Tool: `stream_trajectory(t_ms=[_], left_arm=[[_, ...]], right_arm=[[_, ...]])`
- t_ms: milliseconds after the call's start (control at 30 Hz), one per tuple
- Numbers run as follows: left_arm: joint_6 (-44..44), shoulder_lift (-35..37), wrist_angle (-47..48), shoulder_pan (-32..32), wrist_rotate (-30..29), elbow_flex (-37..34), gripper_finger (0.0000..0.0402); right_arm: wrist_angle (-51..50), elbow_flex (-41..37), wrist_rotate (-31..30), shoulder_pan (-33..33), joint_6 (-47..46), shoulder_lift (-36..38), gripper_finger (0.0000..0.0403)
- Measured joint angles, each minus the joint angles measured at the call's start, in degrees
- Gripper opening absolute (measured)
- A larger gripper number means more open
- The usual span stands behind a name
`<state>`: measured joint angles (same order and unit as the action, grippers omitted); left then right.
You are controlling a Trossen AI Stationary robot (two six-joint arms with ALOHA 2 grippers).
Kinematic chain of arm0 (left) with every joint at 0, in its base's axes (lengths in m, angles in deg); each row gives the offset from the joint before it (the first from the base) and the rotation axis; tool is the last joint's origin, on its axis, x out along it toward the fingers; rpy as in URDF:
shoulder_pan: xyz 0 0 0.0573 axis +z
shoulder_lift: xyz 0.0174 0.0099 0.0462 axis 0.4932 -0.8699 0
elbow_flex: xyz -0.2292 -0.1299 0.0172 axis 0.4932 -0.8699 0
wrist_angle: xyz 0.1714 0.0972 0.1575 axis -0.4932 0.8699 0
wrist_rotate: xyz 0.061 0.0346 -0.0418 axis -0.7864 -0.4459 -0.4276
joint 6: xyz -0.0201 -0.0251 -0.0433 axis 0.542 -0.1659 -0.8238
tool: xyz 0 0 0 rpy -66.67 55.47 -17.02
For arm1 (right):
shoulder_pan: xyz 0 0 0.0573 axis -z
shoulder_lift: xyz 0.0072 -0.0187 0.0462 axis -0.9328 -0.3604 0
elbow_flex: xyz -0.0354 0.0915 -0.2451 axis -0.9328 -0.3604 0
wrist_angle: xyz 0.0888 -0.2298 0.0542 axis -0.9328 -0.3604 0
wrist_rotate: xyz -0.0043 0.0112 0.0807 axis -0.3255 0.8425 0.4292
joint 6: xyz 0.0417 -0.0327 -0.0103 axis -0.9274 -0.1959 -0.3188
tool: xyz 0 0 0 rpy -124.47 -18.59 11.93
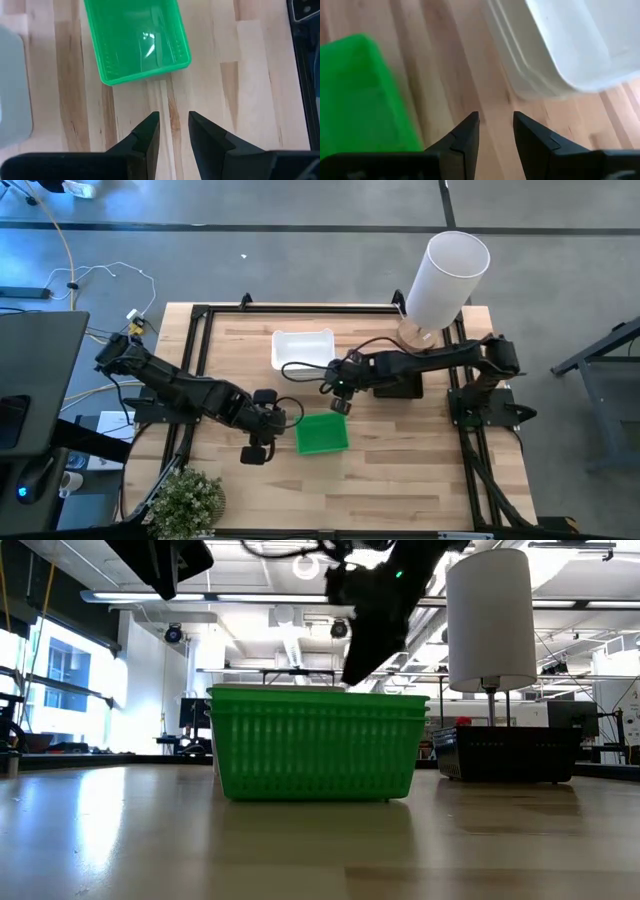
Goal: Stack baskets by color
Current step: Return to Home Position
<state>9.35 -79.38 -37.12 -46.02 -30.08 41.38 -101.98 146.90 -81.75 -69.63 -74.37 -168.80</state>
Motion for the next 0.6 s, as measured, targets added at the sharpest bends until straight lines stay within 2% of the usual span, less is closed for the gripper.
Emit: stream_trajectory(t_ms=[100, 433, 600], left_arm=[[0.29, 1.69, -4.23, -0.91, -1.15, -2.86, 0.0090], [-4.55, 13.82, -27.14, -2.48, 0.11, -22.12, 0.0090], [-4.14, 21.73, -37.09, -3.56, -0.08, -30.86, 0.0090]], right_arm=[[-2.82, 0.02, 0.07, -1.72, 0.39, 2.53, 0.0108], [-5.91, 0.01, 0.21, -9.01, 2.95, 10.91, 0.0108], [-5.91, 0.02, -4.14, -12.95, 5.37, 14.93, 0.0108]])
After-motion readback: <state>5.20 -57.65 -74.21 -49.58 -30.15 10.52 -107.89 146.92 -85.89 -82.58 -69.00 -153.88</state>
